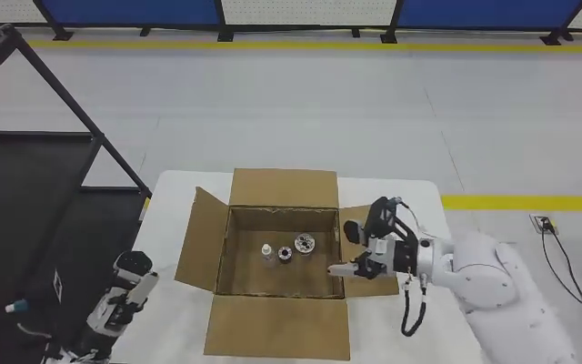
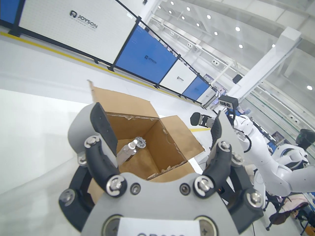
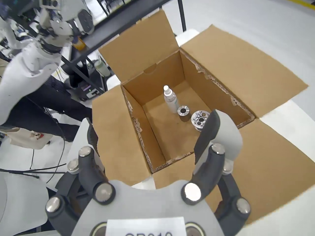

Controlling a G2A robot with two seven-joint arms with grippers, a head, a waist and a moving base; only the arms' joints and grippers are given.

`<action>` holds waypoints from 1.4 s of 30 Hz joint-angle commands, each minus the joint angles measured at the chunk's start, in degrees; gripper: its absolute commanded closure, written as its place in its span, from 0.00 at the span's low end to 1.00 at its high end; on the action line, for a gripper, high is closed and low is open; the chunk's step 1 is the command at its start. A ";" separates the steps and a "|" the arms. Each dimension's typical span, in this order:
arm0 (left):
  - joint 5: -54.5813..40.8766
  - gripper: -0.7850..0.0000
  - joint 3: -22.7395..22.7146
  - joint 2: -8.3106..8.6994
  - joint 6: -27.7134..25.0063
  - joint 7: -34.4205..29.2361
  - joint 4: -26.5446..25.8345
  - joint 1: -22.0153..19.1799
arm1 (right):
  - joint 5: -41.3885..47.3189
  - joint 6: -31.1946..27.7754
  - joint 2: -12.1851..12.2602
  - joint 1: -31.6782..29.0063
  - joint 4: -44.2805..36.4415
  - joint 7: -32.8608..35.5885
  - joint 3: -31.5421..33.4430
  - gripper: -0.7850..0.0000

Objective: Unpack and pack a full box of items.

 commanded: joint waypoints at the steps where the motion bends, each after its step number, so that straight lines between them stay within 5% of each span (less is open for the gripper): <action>1: -2.04 0.00 -2.24 -0.04 -2.08 1.36 1.94 2.37 | -1.72 3.04 -1.45 5.27 3.88 -0.02 -7.20 0.00; 7: -4.03 0.00 -2.63 0.40 -5.93 -3.21 5.34 4.14 | -6.76 12.96 -6.93 17.17 17.01 -0.98 -22.77 0.00; 20: -4.03 0.00 -2.63 0.40 -5.93 -3.21 5.34 4.14 | -6.46 13.05 -7.24 17.33 17.53 -1.46 -23.37 0.00; 26: -8.99 0.00 -2.54 0.93 -3.69 -6.83 6.15 3.41 | -10.13 8.53 -8.77 18.23 19.04 -2.83 -27.62 0.00; 42: -18.47 0.00 -4.64 1.91 -6.30 -13.71 10.17 5.11 | -15.99 3.05 -24.50 34.24 44.45 -8.82 -45.92 0.00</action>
